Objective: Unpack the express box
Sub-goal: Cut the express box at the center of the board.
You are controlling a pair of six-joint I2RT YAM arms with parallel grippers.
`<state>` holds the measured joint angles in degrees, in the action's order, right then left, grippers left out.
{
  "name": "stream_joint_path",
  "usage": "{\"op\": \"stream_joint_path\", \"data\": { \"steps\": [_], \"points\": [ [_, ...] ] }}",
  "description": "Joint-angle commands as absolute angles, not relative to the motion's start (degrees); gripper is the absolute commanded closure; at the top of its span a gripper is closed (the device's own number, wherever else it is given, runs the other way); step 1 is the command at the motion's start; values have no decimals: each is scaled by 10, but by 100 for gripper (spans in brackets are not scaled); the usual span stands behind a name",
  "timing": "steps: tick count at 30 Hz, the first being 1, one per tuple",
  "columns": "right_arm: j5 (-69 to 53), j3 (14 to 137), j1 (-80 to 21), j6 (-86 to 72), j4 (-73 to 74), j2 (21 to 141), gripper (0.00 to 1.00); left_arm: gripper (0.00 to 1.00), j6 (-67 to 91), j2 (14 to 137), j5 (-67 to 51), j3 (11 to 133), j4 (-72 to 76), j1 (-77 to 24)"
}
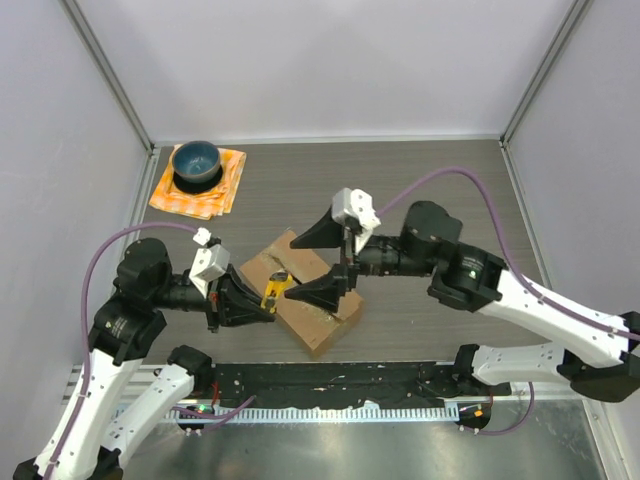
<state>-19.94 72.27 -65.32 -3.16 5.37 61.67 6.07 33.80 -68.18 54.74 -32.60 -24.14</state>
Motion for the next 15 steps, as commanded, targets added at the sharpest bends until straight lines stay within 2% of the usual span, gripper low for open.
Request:
{"op": "stream_joint_path", "data": {
  "steps": [1,10,12,13,15],
  "points": [
    [-321,795,-628,-17,182,685,6,100,20,344,-688,561,-374,-243],
    [-376,857,-628,-4,214,763,4,100,11,349,-635,577,-374,-243],
    [-377,860,-628,-4,214,766,11,100,11,350,-628,576,-374,-243],
    [-379,862,-628,-3,214,767,19,100,11,350,-623,577,-373,-243],
    [-382,866,-628,-4,212,771,29,100,11,350,-621,571,-372,-243]
  ]
}}
